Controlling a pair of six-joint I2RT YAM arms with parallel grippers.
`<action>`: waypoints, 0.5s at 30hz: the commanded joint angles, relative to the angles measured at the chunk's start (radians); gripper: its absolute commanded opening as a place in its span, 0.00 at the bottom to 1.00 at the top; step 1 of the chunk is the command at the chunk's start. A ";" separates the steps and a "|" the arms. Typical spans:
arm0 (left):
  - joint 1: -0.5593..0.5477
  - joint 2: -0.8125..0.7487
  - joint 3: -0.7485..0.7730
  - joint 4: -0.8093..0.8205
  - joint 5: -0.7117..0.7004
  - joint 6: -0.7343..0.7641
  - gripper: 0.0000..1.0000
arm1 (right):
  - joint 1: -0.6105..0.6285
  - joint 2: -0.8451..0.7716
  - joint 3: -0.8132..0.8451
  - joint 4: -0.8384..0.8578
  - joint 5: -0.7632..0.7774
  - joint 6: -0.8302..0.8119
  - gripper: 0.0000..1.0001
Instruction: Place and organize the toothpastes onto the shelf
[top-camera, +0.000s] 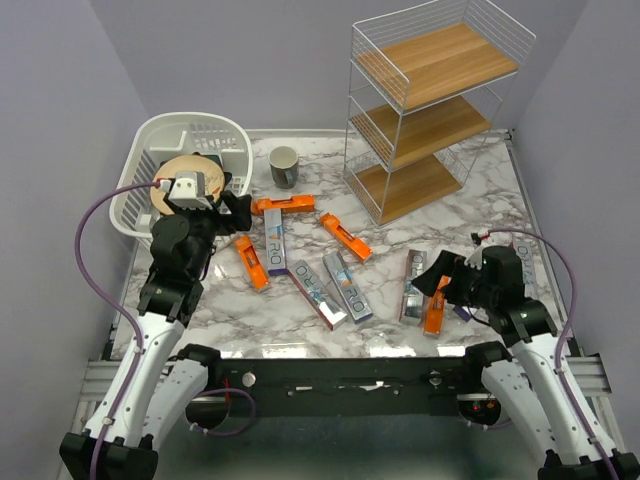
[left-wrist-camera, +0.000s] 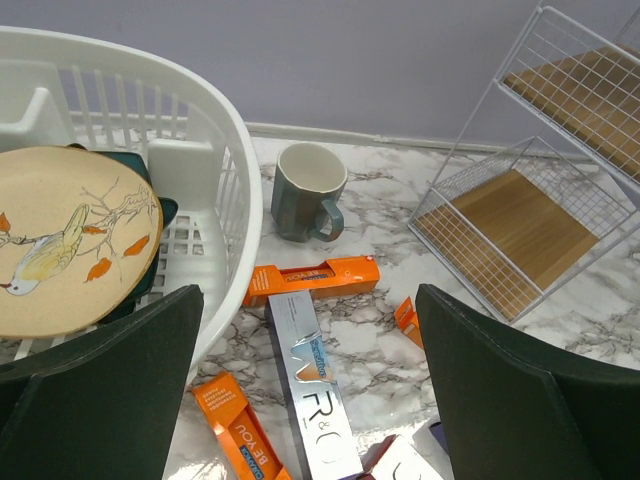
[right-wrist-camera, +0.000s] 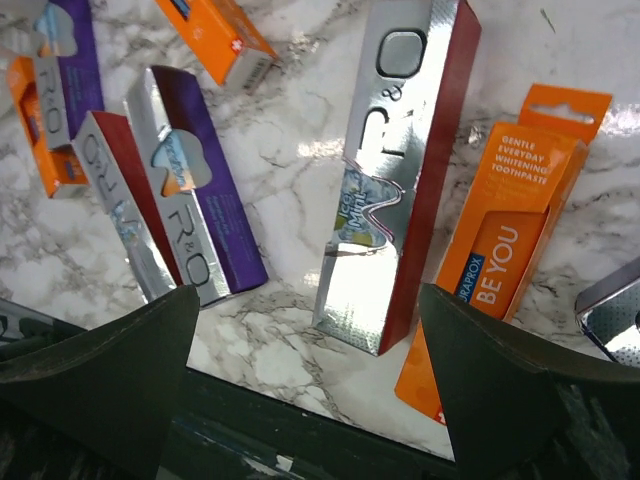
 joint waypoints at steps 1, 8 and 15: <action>0.004 -0.044 -0.031 0.011 -0.031 0.032 0.99 | 0.167 0.008 -0.062 0.063 0.220 0.123 1.00; 0.004 -0.058 -0.048 0.016 -0.007 0.029 0.99 | 0.466 0.163 -0.058 0.092 0.585 0.266 1.00; 0.002 -0.052 -0.056 0.039 0.000 0.032 0.99 | 0.745 0.321 -0.017 0.057 0.830 0.447 1.00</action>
